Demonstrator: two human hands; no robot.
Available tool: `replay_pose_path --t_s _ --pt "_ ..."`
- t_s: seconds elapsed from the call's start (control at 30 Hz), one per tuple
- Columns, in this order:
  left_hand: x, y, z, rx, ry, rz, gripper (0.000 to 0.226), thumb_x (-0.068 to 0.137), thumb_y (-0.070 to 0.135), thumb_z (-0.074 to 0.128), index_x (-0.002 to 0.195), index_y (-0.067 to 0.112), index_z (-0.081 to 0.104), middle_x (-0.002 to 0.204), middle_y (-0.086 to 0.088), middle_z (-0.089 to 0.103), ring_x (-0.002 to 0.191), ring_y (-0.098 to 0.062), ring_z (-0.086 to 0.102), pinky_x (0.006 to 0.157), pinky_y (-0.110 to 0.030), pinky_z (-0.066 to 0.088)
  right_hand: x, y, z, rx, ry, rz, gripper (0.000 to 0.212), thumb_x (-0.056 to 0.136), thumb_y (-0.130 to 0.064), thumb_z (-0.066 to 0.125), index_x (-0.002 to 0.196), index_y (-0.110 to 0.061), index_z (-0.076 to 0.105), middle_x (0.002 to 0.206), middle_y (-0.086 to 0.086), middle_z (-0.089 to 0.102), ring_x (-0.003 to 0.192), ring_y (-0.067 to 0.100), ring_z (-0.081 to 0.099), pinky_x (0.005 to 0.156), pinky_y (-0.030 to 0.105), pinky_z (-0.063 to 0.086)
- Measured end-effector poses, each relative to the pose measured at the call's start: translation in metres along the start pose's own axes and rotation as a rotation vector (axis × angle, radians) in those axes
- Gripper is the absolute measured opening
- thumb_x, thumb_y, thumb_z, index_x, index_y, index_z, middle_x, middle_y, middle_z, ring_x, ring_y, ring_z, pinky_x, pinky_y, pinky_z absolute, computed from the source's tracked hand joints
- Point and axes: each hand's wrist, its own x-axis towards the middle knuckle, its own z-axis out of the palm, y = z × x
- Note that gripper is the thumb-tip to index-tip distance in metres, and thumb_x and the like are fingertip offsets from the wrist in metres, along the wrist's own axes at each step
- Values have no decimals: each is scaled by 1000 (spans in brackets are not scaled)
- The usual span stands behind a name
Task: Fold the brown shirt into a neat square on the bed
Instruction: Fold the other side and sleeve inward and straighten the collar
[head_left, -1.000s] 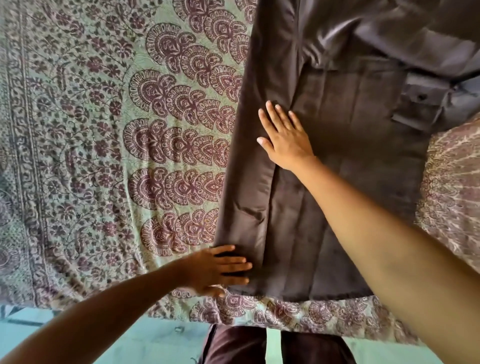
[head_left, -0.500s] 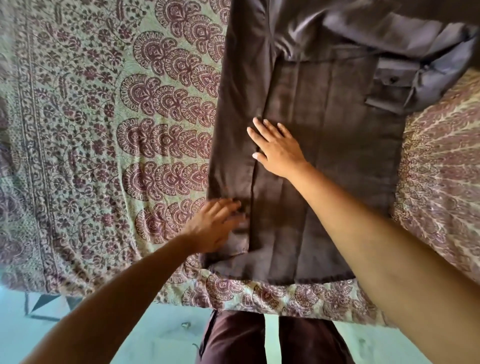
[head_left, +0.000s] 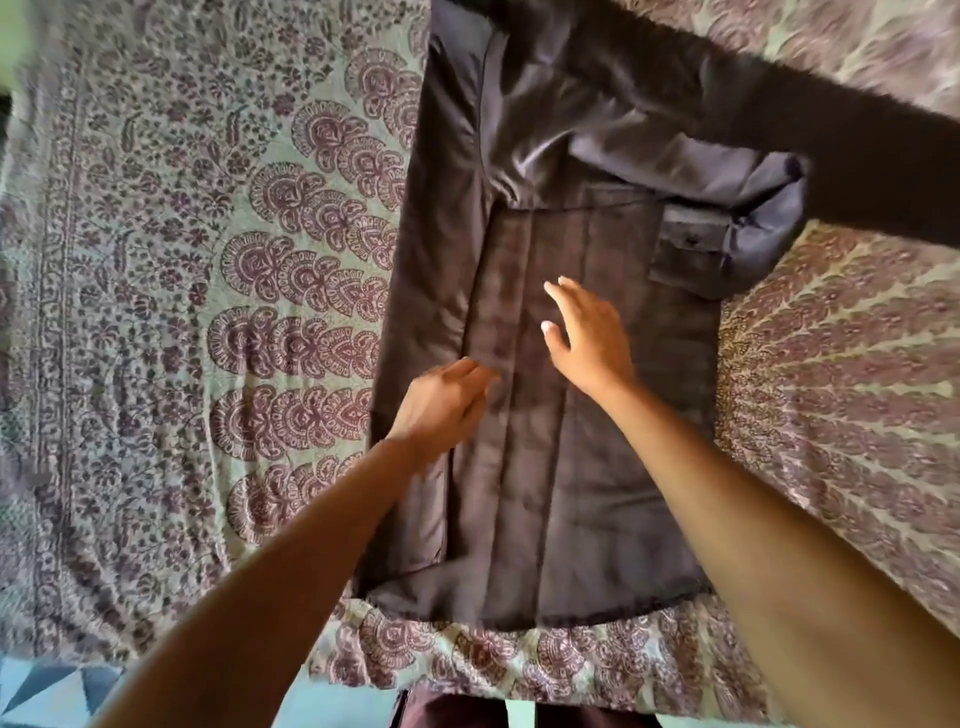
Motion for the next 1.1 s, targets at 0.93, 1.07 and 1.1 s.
replay_pose_path --t_s 0.93,1.07,1.1 --pt "180 110 19 -1021 -78 -329 13 78 -3 67 85 -3 56 76 -1 59 67 -1 57 65 -13 46 23 96 -131 1673 114 684 11 86 -15 47 84 -15 58 68 2 66 69 21 62 64 26 49" --pt "98 79 -20 -1220 271 -493 26 71 -2 57 65 20 45 54 9 46 51 -5 42 48 -17 35 30 55 -108 1635 48 461 14 80 -21 55 93 -25 53 83 -10 67 78 7 61 73 25 46" --pt "75 68 -25 -1200 384 -554 29 73 -3 57 65 22 45 54 9 46 52 -5 41 49 -20 34 33 43 -99 1569 -19 433 19 80 -25 56 99 -26 54 91 -11 67 85 7 61 76 25 46"
